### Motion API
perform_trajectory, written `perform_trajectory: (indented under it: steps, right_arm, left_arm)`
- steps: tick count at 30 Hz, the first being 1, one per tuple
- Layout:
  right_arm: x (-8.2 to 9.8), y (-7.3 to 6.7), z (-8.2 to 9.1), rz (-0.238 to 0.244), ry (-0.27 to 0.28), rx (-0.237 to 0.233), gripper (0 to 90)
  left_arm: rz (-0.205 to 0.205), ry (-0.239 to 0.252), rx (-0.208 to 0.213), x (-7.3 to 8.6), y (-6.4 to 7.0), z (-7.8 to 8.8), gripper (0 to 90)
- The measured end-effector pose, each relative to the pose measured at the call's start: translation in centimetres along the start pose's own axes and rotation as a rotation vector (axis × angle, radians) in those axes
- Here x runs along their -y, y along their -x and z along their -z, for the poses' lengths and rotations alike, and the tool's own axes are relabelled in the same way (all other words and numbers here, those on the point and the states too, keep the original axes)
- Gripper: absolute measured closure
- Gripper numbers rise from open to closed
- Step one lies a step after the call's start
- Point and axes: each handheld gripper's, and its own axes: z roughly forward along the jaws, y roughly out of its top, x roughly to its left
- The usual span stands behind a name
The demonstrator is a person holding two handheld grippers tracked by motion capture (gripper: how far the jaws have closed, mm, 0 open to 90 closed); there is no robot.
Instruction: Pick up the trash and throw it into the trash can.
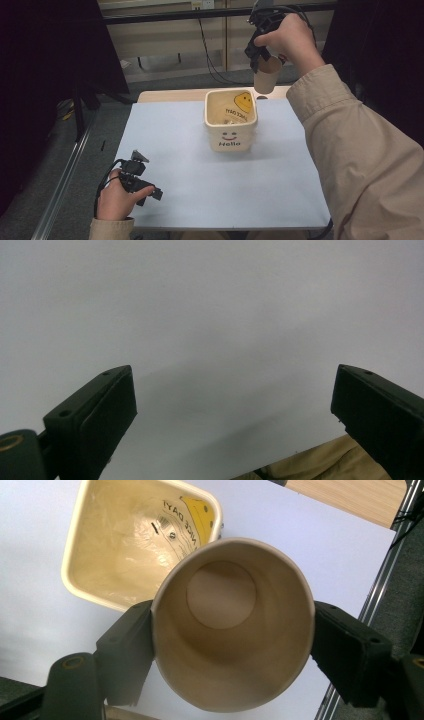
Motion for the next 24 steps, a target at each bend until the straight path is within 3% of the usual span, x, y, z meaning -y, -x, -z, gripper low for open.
perform_trajectory:
  steps: [15, 24]
  right_arm:
    - [-0.8, -4.0, -0.8, 0.083, -0.005, -0.031, 22.6]
    - [-1.0, -5.4, -1.5, 0.117, -0.013, -0.033, 22.6]
  left_arm:
    - [-0.014, -0.018, 0.002, -0.1, 0.0, 0.1, 4.2]
    - [-0.013, -0.006, -0.002, 0.0, -0.1, 0.1, 4.2]
